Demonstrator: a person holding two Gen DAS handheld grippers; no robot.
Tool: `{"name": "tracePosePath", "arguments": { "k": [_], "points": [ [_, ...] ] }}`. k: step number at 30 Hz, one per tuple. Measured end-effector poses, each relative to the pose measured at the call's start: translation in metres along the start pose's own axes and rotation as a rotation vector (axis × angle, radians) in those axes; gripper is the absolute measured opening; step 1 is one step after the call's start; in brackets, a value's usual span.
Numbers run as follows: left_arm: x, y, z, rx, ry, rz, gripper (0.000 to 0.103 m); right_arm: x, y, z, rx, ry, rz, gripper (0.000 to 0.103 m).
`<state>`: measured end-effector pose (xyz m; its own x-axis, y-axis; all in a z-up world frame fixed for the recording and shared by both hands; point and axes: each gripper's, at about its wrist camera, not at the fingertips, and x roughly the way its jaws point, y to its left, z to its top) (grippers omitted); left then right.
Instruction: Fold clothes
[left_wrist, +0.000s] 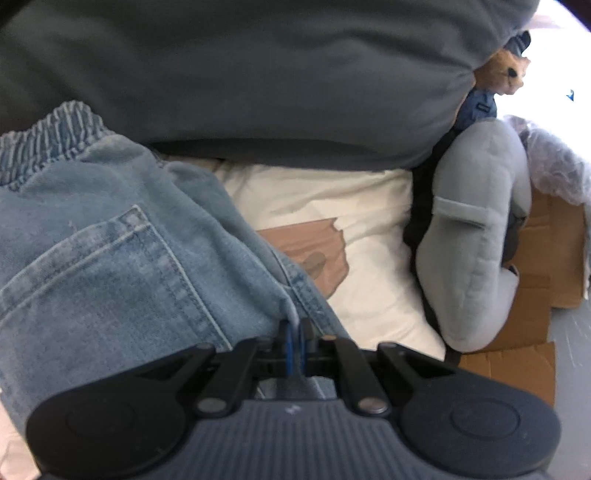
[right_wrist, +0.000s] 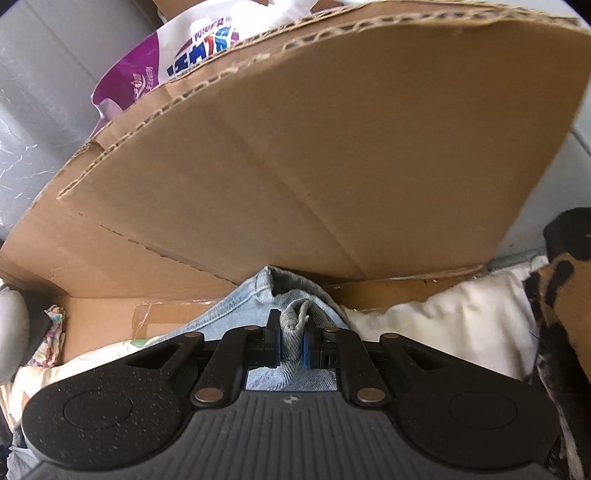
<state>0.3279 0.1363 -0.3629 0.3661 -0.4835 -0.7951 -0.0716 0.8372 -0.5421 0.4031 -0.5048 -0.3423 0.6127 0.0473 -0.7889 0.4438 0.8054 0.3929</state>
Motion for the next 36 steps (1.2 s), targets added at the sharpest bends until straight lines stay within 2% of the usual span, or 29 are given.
{"name": "tracePosePath", "arguments": {
  "k": [14, 20, 27, 29, 36],
  "points": [
    [0.036, -0.016, 0.007, -0.03, 0.007, 0.02, 0.003, 0.021, 0.01, 0.007, -0.029, -0.019, 0.012, 0.009],
    [0.037, -0.016, 0.011, -0.046, 0.005, 0.003, 0.003, 0.017, 0.014, 0.01, -0.032, -0.035, 0.032, 0.009],
    [0.038, -0.018, 0.013, -0.073, -0.001, -0.008, 0.003, 0.023, 0.015, 0.016, 0.001, -0.042, 0.009, 0.01],
    [0.034, -0.018, 0.013, -0.077, -0.005, -0.021, 0.003, 0.025, 0.016, 0.017, 0.017, -0.05, -0.013, 0.01],
    [0.027, -0.021, 0.019, -0.102, -0.014, -0.055, 0.003, 0.025, 0.012, 0.022, 0.083, -0.068, 0.0, 0.01]
  ]
}}
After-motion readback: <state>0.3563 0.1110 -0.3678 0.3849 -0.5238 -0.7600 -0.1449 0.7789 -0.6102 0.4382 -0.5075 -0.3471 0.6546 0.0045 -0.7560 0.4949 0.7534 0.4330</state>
